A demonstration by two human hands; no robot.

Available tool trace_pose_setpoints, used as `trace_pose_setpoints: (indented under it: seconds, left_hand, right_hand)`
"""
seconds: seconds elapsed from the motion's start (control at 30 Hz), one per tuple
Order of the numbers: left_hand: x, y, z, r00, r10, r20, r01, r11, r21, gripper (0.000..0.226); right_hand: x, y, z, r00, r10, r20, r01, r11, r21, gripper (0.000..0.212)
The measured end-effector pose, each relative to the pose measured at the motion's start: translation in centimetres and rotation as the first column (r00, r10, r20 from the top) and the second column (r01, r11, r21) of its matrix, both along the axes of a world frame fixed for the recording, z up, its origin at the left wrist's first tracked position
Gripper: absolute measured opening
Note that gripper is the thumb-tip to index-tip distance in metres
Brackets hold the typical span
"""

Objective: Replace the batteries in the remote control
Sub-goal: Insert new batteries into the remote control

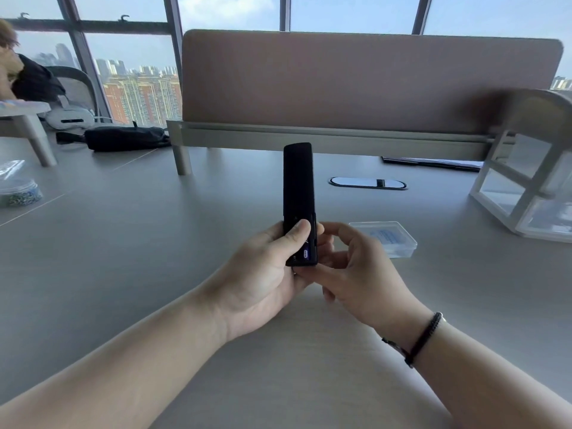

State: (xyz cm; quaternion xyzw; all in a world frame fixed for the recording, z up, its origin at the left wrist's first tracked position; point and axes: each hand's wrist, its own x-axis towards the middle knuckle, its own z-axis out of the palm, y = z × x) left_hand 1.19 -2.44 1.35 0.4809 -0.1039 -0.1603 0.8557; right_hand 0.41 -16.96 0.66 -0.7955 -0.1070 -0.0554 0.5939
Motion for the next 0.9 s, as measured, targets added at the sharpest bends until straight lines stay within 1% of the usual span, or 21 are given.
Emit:
trace_pose_setpoints:
  seconds: [0.07,0.13,0.2,0.27,0.3,0.37,0.43,0.5,0.57,0.73,0.9]
  left_hand:
    - [-0.1,-0.2,-0.1,0.999,-0.030,0.037,0.029,0.999,0.028,0.027]
    - [-0.3,-0.3,-0.2,0.997,-0.047,0.061,0.045,0.998,0.044,0.026]
    - [-0.3,-0.2,-0.1,0.999,-0.018,0.042,0.016,0.999,0.042,0.024]
    - [-0.1,0.0,0.0,0.998,0.063,0.021,-0.064,0.997,0.048,0.024]
    - [0.1,0.1,0.0,0.993,0.112,0.035,-0.114,0.992,0.063,0.023]
    - [0.2,0.1,-0.1,0.966,0.238,0.097,-0.249,0.960,0.126,0.025]
    - [0.1,0.1,-0.1,0.940,0.310,0.145,-0.333,0.926,0.180,0.025]
    - [0.0,0.1,-0.1,0.940,0.302,0.159,-0.330,0.921,0.207,0.023]
    - [0.0,0.2,0.0,0.945,0.296,0.138,-0.320,0.924,0.210,0.021]
    - [0.3,0.5,0.2,0.964,0.263,0.022,-0.264,0.957,0.120,0.020]
    - [0.3,0.5,0.5,0.980,0.186,-0.072,-0.184,0.982,0.033,0.028]
  right_hand:
    - [-0.1,0.1,0.1,0.999,0.035,0.024,-0.035,0.999,-0.004,0.042]
    - [-0.2,0.2,0.1,0.996,0.052,0.067,-0.049,0.998,-0.043,0.043]
    - [-0.2,0.1,0.1,0.994,0.047,0.096,-0.041,0.997,-0.065,0.042]
    - [0.0,0.0,0.0,0.994,0.006,0.108,0.002,0.997,-0.073,0.040]
    - [0.2,-0.1,-0.1,0.993,-0.028,0.113,0.037,0.996,-0.076,0.040]
    - [0.6,-0.4,0.0,0.989,-0.091,0.115,0.098,0.994,-0.057,0.037]
    - [0.7,-0.6,0.1,0.987,-0.115,0.114,0.117,0.993,-0.015,0.034]
    - [0.5,-0.5,0.2,0.987,-0.116,0.116,0.113,0.993,0.028,0.032]
    - [0.3,-0.3,0.3,0.986,-0.117,0.122,0.110,0.992,0.064,0.031]
    - [0.1,-0.1,0.7,0.982,-0.121,0.143,0.099,0.983,0.153,0.028]
    - [-0.2,-0.1,1.0,0.974,-0.166,0.156,0.132,0.970,0.204,0.027]
